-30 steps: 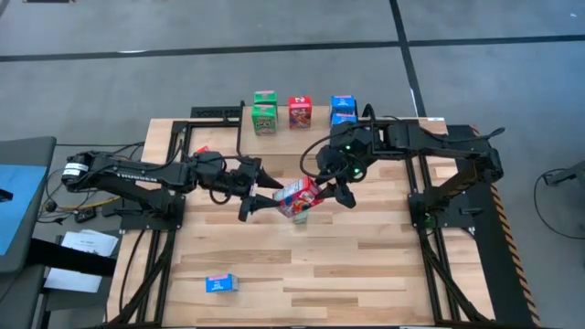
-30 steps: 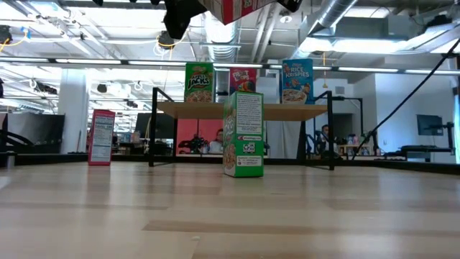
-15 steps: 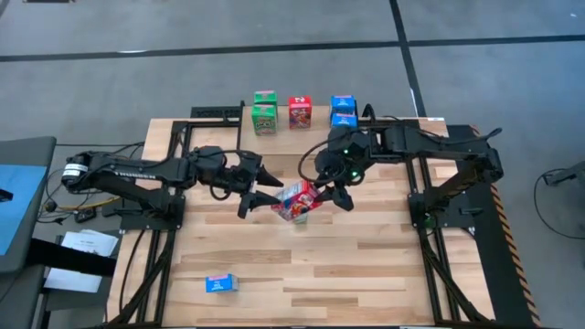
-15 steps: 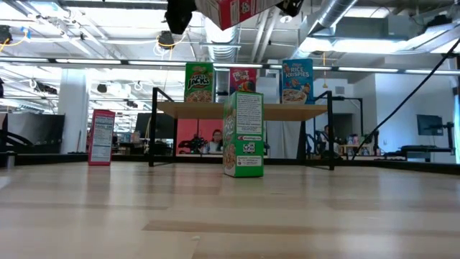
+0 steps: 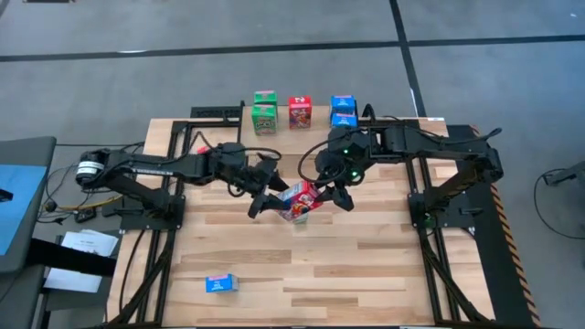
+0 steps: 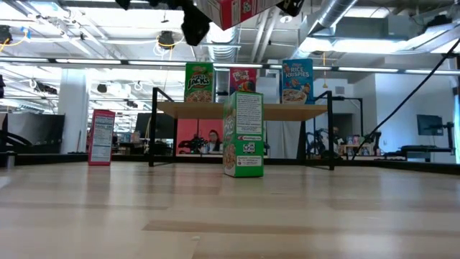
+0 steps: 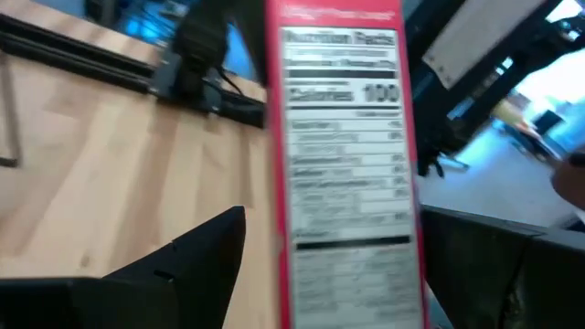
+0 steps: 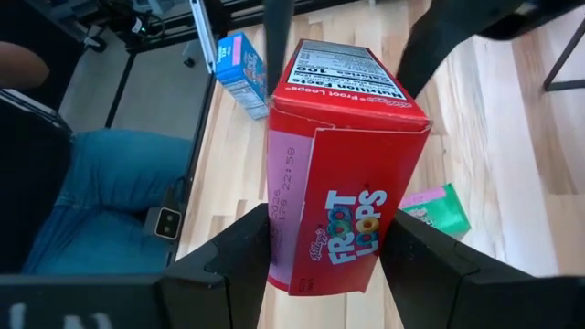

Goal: Stack cereal on shelf
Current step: Put the bottom red cereal box on the shelf aligned with the other red cereal box

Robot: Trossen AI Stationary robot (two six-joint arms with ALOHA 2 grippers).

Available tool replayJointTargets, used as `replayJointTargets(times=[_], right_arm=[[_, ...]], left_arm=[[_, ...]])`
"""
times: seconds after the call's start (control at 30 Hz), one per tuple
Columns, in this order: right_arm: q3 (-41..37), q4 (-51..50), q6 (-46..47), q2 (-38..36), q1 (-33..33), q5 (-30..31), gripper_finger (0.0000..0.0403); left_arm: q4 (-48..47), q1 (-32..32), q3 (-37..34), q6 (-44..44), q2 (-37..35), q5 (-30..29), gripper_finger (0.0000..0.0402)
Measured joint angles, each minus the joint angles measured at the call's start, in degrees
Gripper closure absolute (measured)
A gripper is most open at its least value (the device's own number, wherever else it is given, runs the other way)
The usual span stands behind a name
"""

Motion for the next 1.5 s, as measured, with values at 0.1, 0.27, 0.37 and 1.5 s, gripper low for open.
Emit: replayJointTargets(times=[0.1,0.27,0.37,1.5], right_arm=[[0.0,-0.4,0.0,0.0,0.0,0.0,0.0190],[0.0,-1.8,0.3,0.0,0.2,-0.1,0.0190],[0.0,-2.4,0.5,0.0,0.2,-0.1,0.0190],[0.0,0.2,3.9,0.0,1.3,-0.2,0.0190]], left_arm=[[0.1,0.0,2.3,0.5,2.4,2.4,0.0120],[-0.4,0.0,4.3,0.8,4.1,3.5,0.0120],[-0.5,0.0,4.9,1.6,4.0,3.4,0.0120],[-3.8,0.0,5.7,5.5,3.9,7.0,0.0193]])
